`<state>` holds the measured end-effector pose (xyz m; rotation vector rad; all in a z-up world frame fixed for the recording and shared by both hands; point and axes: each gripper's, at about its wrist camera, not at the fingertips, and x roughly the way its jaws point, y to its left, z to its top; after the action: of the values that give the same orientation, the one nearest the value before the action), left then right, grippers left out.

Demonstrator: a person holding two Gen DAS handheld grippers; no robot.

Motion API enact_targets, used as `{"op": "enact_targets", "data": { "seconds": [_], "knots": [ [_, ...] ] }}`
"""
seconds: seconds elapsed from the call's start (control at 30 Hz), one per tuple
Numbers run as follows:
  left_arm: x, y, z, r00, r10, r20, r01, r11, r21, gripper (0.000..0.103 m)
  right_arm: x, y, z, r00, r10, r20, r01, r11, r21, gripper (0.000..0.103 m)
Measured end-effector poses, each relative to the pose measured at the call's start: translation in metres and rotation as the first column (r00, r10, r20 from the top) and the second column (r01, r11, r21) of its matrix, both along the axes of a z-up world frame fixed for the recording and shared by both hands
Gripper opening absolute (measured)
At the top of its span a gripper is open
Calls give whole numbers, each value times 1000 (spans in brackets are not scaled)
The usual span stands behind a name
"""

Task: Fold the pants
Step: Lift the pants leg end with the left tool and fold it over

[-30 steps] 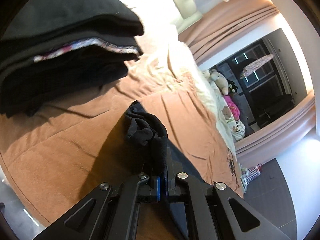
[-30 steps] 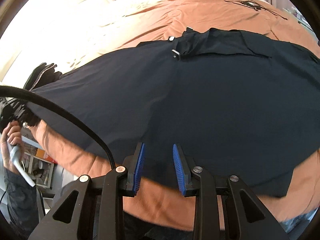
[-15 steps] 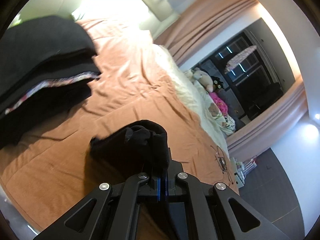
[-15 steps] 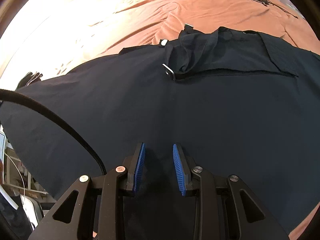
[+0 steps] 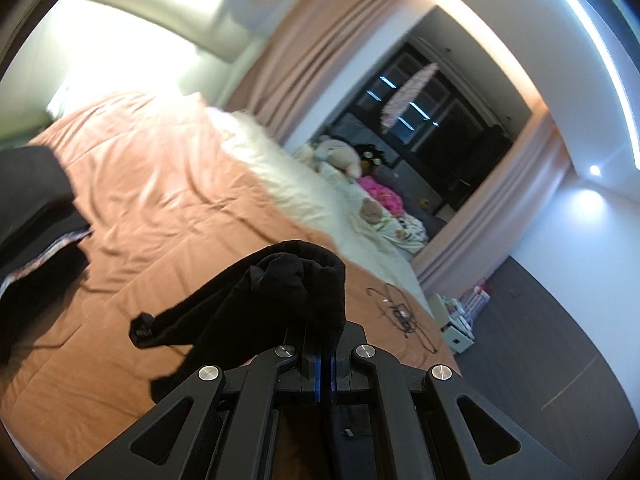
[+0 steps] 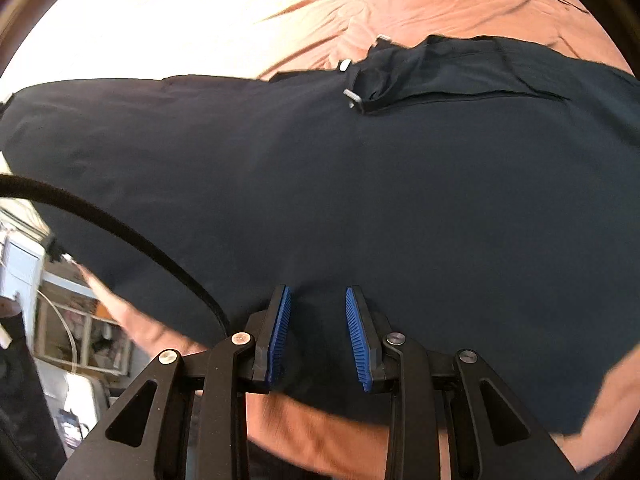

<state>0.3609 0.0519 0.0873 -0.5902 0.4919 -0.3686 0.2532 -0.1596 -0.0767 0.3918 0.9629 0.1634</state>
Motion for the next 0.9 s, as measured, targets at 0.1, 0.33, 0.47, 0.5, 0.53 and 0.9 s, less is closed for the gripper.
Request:
{"op": "enact_targets", "data": {
  "seconds": [0.1, 0.33, 0.47, 0.5, 0.53, 0.9],
  "knots": [
    [-1, -21, 22, 999, -36, 32, 35, 999, 22, 2, -19, -18, 17, 999, -26, 45, 26, 1000, 8, 27],
    [-5, -85, 65, 987, -131, 90, 122, 987, 102, 2, -70, -60, 49, 984, -114, 133, 115, 993, 0, 54],
    [-7, -120, 80, 978, -184, 102, 171, 978, 122, 2, -101, -87, 59, 966, -177, 190, 177, 984, 13, 69],
    [-8, -127, 83, 976, -193, 104, 179, 975, 128, 2, -107, -95, 60, 962, -193, 194, 194, 981, 17, 70],
    [-8, -138, 86, 973, -207, 106, 192, 972, 135, 2, -114, -99, 60, 958, -209, 198, 209, 978, 20, 70],
    [-7, -235, 99, 939, -323, 116, 299, 937, 183, 2, -201, -161, 60, 893, -391, 222, 380, 920, 91, 71]
  ]
}}
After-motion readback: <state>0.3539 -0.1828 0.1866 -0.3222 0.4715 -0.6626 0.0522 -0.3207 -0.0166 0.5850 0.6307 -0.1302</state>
